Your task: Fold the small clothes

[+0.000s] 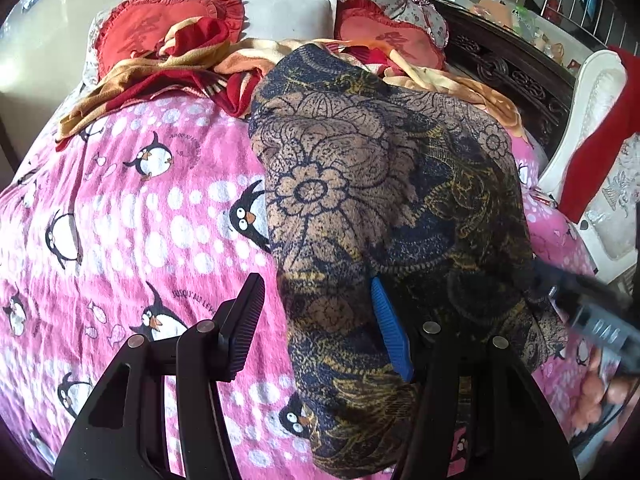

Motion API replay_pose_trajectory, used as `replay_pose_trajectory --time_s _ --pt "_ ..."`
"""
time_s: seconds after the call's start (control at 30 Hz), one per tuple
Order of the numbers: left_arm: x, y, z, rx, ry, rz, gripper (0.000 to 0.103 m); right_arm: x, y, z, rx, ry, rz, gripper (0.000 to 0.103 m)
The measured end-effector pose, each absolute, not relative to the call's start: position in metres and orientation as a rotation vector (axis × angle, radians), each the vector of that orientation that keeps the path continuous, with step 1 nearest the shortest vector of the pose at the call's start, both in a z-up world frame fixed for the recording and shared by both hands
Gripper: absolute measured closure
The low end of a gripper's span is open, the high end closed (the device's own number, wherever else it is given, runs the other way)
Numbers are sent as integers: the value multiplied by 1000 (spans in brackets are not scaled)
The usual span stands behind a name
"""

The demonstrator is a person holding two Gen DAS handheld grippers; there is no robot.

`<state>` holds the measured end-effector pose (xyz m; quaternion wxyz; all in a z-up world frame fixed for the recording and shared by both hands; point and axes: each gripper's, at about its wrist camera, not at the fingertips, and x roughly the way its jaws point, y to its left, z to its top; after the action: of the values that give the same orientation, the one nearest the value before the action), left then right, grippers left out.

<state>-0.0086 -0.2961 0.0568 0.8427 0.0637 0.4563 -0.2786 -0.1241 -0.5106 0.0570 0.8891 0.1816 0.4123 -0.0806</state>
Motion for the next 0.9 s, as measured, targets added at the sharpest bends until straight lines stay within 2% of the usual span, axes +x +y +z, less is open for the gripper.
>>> replay_pose_trajectory --time_s 0.07,0.1,0.13,0.17,0.2,0.37,0.4,0.43,0.47,0.5,0.53,0.6,0.67,0.9 --pt "-7 -291 57 93 987 -619 47 -127 -517 69 388 778 -167 37" --pt "-5 -287 55 52 996 -652 46 -127 -519 71 399 751 -160 21" --pt "-4 -284 54 22 1003 -671 43 -126 -523 74 413 714 -147 16" --pt "-1 -280 51 -31 1018 -699 32 -123 -525 76 420 689 -136 16" --pt "3 -276 46 -76 1036 -709 27 -120 -526 75 418 681 -132 16" --pt "11 -279 32 -127 1063 -744 27 -81 -528 56 401 771 -75 16" --pt "12 -281 30 -139 1071 -758 27 -75 -528 51 395 789 -56 17" --pt "12 -283 28 -156 1084 -778 28 -70 -527 47 400 801 -38 29" --pt "12 -285 26 -173 1093 -803 28 -66 -527 44 417 815 -12 31" --pt "12 -287 26 -174 1090 -812 31 -66 -526 45 413 809 -25 42" --pt "10 -288 27 -169 1084 -822 38 -66 -524 46 411 808 -14 56" --pt "4 -287 34 -161 1071 -839 59 -70 -520 53 437 817 24 74" --pt "-2 -281 47 -158 1055 -867 71 -78 -516 64 473 804 42 77" --pt "-50 -207 95 -137 1043 -872 71 -119 -460 102 559 801 225 78"
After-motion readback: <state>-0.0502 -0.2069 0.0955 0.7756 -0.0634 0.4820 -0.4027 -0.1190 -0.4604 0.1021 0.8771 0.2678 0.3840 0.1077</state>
